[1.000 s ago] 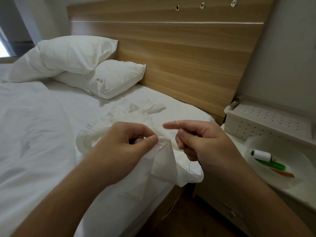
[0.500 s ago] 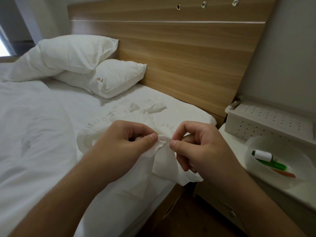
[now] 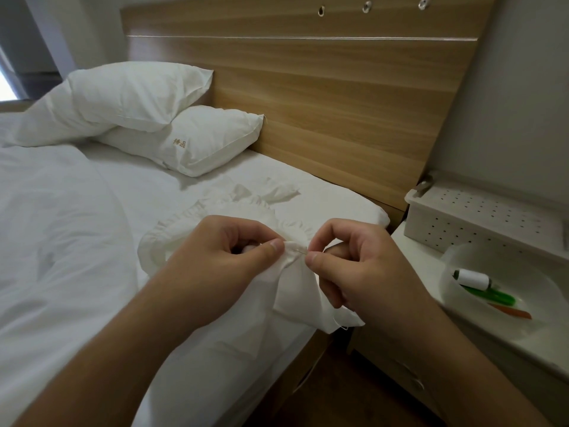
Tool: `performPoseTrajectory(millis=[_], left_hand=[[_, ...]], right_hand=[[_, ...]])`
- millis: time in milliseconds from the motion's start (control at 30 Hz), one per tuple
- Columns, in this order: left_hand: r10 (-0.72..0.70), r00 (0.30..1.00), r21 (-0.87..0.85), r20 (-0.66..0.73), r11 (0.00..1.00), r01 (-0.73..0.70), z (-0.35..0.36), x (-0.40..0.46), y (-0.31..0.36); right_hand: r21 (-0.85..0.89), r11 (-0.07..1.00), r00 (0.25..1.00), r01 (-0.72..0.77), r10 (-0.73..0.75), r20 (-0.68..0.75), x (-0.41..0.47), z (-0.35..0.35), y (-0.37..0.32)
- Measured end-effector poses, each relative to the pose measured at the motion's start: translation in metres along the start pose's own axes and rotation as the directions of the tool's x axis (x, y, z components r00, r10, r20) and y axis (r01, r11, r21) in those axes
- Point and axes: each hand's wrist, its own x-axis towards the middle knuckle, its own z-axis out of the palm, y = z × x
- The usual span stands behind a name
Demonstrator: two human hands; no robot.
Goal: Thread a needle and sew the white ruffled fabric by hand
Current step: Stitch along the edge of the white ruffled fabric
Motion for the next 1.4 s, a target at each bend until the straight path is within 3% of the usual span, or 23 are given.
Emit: performPoseTrajectory(millis=[667,1067,1400], left_hand=[[0.121,0.993,0.114,0.013,0.986,-0.122,-0.0001,0.0003,-0.002],[0.134,0.991,0.136,0.008,0.982,-0.134,-0.0003,0.001,-0.0055],[0.203,0.979,0.253,-0.001,0.947,-0.196,0.0011,0.0008,-0.0051]], right_hand=[[0.091,0.991,0.983,-0.097,0.082,0.162,0.002,-0.0027,-0.0018],[0.093,0.991,0.984,-0.098,0.083,0.157,0.0028,-0.0022,-0.0009],[0.053,0.995,0.992,-0.09,0.085,0.088,0.0045,0.0027,0.0055]])
